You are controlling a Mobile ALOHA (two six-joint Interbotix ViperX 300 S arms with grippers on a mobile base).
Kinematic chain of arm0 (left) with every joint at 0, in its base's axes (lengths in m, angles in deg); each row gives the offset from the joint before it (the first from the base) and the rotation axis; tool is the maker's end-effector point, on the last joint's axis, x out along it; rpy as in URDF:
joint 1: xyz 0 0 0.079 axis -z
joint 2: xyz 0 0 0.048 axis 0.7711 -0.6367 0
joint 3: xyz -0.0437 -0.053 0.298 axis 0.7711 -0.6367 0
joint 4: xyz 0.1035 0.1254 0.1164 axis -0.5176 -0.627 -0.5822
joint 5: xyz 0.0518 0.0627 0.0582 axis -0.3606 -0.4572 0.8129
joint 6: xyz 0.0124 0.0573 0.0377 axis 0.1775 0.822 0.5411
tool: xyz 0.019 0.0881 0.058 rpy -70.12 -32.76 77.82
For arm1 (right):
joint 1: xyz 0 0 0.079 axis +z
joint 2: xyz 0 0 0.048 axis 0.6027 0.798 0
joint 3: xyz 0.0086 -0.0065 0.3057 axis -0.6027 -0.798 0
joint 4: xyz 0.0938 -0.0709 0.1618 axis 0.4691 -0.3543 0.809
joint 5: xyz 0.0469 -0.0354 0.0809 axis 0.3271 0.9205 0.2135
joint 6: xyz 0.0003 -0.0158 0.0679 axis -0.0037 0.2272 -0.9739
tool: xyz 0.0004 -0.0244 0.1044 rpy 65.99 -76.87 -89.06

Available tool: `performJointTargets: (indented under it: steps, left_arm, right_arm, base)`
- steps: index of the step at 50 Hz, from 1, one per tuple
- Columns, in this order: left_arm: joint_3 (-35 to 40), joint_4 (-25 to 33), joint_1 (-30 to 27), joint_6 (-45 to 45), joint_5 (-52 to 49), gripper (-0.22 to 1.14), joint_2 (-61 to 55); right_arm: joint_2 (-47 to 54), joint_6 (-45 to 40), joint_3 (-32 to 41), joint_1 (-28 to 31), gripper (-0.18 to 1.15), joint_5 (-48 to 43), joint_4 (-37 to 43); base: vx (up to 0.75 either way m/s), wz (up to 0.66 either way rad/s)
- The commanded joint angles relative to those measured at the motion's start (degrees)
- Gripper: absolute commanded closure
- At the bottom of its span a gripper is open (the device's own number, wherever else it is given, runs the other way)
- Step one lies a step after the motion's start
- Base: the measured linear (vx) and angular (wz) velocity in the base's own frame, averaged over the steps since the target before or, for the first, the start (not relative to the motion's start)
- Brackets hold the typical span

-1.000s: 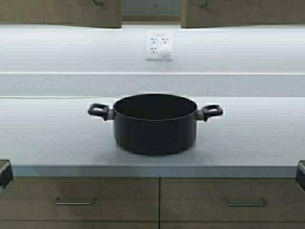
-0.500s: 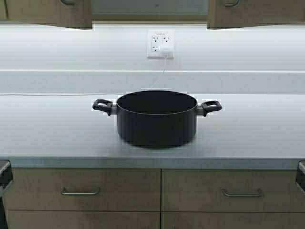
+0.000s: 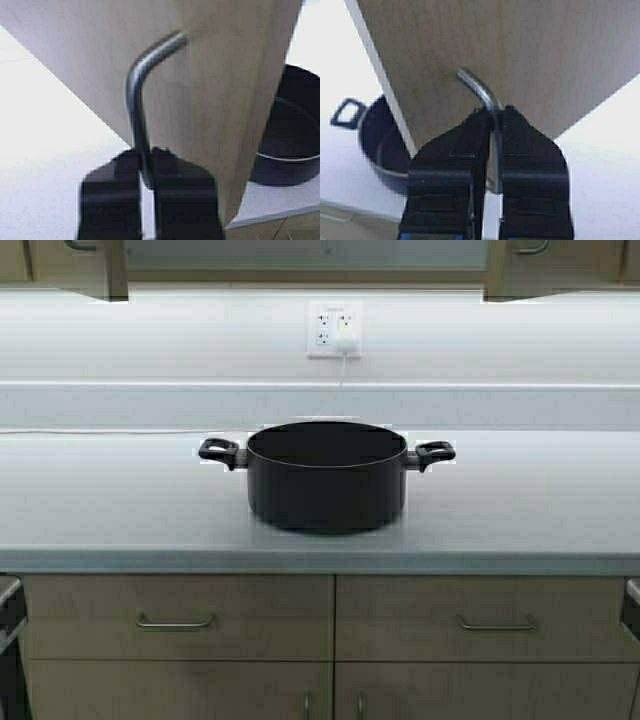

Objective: Open the cabinet, put the pot inside, then close it

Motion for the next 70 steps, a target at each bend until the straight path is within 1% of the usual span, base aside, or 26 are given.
performJointTargets:
  steps: [1, 2, 4, 7, 8, 9, 11, 16, 19, 22, 24, 26, 28, 31, 33, 34, 36, 37, 38, 41, 44, 46, 50, 59, 65, 70]
  left_arm:
    - [-0.26, -1.05, 1.58, 0.18, 0.44, 0.4, 6.06]
    - [-0.53, -1.05, 1.67, -0.09, 0.35, 0.31, 6.68]
    - [-1.32, -1.05, 1.58, -0.09, 0.09, 0.15, 7.91]
    - [-2.29, -1.23, 1.41, -0.09, -0.35, -0.06, 10.02]
    - [-2.55, -1.23, 1.23, 0.0, -0.62, -0.11, 10.63]
    - [-2.81, -1.32, 1.05, 0.0, -0.97, -0.14, 11.25]
    - [-3.52, -1.49, 0.97, 0.0, -1.93, -0.15, 12.48]
    - [-3.87, -1.49, 0.97, -0.09, -6.33, -0.07, 15.21]
    - [-3.52, -1.32, 0.97, -0.18, -8.35, 0.02, 15.82]
    - [-2.9, -1.14, 1.05, -0.26, -8.88, 0.16, 15.82]
    - [-2.55, -1.14, 1.41, -0.18, -8.96, 0.29, 15.73]
    - [-2.2, -1.05, 1.93, -0.26, -8.96, 0.44, 15.73]
    - [-1.93, -0.88, 2.64, -0.44, -8.96, 0.62, 15.64]
    - [-1.41, -0.18, 4.75, -0.7, -8.7, 0.92, 15.29]
    - [-1.05, 0.44, 6.59, -0.88, -7.82, 1.02, 14.59]
    - [-0.88, 0.7, 7.65, -0.88, -7.29, 1.03, 14.15]
    - [-0.53, 1.05, 9.84, -0.88, -6.15, 0.98, 13.18]
    - [-0.26, 1.14, 11.07, -0.97, -5.45, 0.94, 12.57]
    - [-0.09, 1.32, 12.22, -1.05, -4.83, 0.91, 12.04]
    - [0.62, 1.41, 15.82, -1.41, -2.55, 0.85, 9.67]
    - [1.32, 1.41, 19.25, -1.58, 0.7, 0.86, 6.68]
    - [1.85, 1.32, 20.74, -1.76, 3.43, 0.88, 4.66]
    - [3.34, 1.41, 22.59, -2.2, 9.4, 0.89, 0.0]
    - [10.2, 1.23, 22.76, -3.87, 19.16, 0.89, -13.62]
    - [18.02, 1.23, 22.76, -4.66, 21.97, 0.89, -25.31]
    - [24.17, 1.41, 20.3, -5.45, 22.15, 0.89, -32.87]
  right_arm:
    - [-2.02, -1.05, 0.7, 1.58, 0.02, 3.78, -2.2]
    - [-2.46, -1.05, 0.62, 1.58, -0.06, 4.31, -2.46]
    - [-3.6, -1.05, 0.53, 1.67, -0.13, 5.71, -3.08]
    - [-5.45, -1.14, 0.26, 1.58, -0.1, 7.82, -3.6]
    - [-5.98, -1.14, 0.18, 1.58, -0.08, 8.53, -3.78]
    - [-6.59, -1.23, 0.18, 1.58, -0.05, 9.05, -3.96]
    - [-7.82, -1.41, 0.09, 1.41, -0.03, 9.93, -4.22]
    - [-10.55, -1.76, 0.09, 1.41, -0.01, 13.18, -5.45]
    - [-11.07, -2.02, 0.18, 1.85, 0.01, 14.77, -5.19]
    - [-10.63, -2.02, 0.53, 3.52, 0.06, 15.29, -4.04]
    - [-10.02, -2.02, 0.7, 4.92, 0.12, 15.12, -3.16]
    - [-9.32, -1.93, 0.97, 6.5, 0.2, 14.68, -2.37]
    - [-8.35, -1.93, 1.05, 8.26, 0.31, 13.89, -1.76]
    - [-6.33, -1.85, 1.32, 11.25, 0.53, 12.22, -1.14]
    - [-4.75, -1.85, 1.58, 13.8, 0.7, 10.55, -0.97]
    - [-3.96, -1.85, 1.76, 15.21, 0.79, 9.58, -0.97]
    - [-2.37, -1.67, 2.02, 18.11, 0.94, 7.38, -1.05]
    - [-1.49, -1.76, 2.29, 19.51, 1.0, 5.98, -1.05]
    - [-0.53, -1.85, 2.55, 20.74, 1.02, 4.31, -1.05]
    - [2.37, -1.76, 3.6, 24.7, 0.98, -0.44, -1.14]
    - [5.71, -1.76, 5.01, 27.95, 0.89, -4.83, -1.14]
    - [7.82, -1.76, 6.24, 28.92, 0.87, -7.21, -1.14]
    - [12.22, -1.76, 9.67, 29.27, 0.88, -9.4, -1.14]
    - [23.38, -1.76, 19.69, 27.86, 0.89, -12.3, -1.23]
    - [28.74, -1.85, 25.22, 25.84, 0.89, -12.3, -1.14]
    - [31.11, -1.85, 27.07, 23.91, 0.89, -12.22, -1.14]
  base:
    - [-0.02, -0.03]
    - [-0.01, -0.03]
    - [0.0, 0.0]
    - [0.01, -0.02]
    - [0.02, -0.01]
    - [0.02, -0.01]
    - [0.02, -0.03]
    - [0.0, -0.02]
    - [-0.02, 0.0]
    - [-0.01, 0.0]
    - [-0.01, 0.0]
    - [-0.01, -0.02]
    - [-0.01, -0.02]
    - [-0.02, -0.01]
    - [-0.01, -0.02]
    - [0.0, 0.0]
    - [0.0, 0.0]
    - [0.0, 0.0]
    - [0.0, 0.0]
    - [0.0, 0.0]
    - [0.0, 0.0]
    - [0.0, -0.01]
    - [0.0, -0.01]
    - [0.0, 0.0]
    - [0.0, 0.0]
    - [0.0, 0.0]
